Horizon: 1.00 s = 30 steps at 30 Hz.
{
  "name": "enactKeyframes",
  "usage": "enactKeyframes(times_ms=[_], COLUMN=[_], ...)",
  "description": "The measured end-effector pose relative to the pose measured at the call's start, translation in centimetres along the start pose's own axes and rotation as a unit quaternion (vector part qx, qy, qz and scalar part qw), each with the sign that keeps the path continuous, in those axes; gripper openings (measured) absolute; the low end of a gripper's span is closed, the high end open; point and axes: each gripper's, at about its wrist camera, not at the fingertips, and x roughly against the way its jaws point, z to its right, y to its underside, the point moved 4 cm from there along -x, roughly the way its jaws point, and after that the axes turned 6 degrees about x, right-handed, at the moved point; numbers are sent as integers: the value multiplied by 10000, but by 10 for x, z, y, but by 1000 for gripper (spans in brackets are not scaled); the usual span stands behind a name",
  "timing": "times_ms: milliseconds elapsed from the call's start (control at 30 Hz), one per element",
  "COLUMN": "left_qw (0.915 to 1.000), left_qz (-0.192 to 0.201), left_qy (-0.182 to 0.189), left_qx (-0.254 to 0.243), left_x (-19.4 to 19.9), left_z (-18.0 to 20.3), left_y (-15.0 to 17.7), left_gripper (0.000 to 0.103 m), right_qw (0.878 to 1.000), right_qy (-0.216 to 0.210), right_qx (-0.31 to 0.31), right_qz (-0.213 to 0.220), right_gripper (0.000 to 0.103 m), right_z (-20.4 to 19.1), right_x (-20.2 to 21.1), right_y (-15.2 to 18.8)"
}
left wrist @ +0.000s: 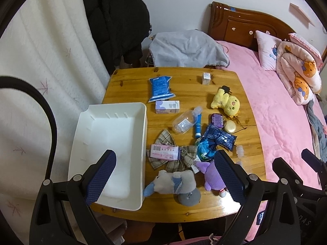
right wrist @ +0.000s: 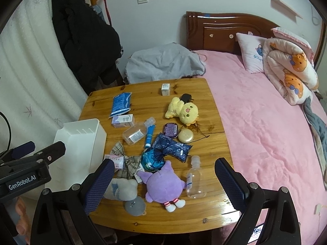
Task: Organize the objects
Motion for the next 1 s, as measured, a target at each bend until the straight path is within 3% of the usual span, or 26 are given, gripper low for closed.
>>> enactKeyframes(times_ms=[233, 500, 700, 900, 1000], left_qw=[9997, 9988, 9959, 9837, 9704], left_qz=[84, 253, 88, 11, -265], left_qy=[218, 298, 354, 430, 566], left_qx=[-89, -284, -826, -1743, -2333], left_x=[2, 0, -22, -50, -73], left_z=[7, 17, 30, 44, 48], left_y=[-11, -13, 5, 36, 54], left_gripper=[98, 98, 98, 98, 98], right_qw=[9994, 9981, 9958, 9931, 9902], right_qy=[111, -263, -426, -674, -852], right_qx=[177, 385, 639, 916, 1092], right_qz=[280, 394, 502, 296, 152], right_gripper=[99, 99, 99, 99, 99], right_z=[16, 27, 33, 30, 26], right_x=[5, 1, -17, -49, -69], right_y=[2, 12, 23, 48, 64])
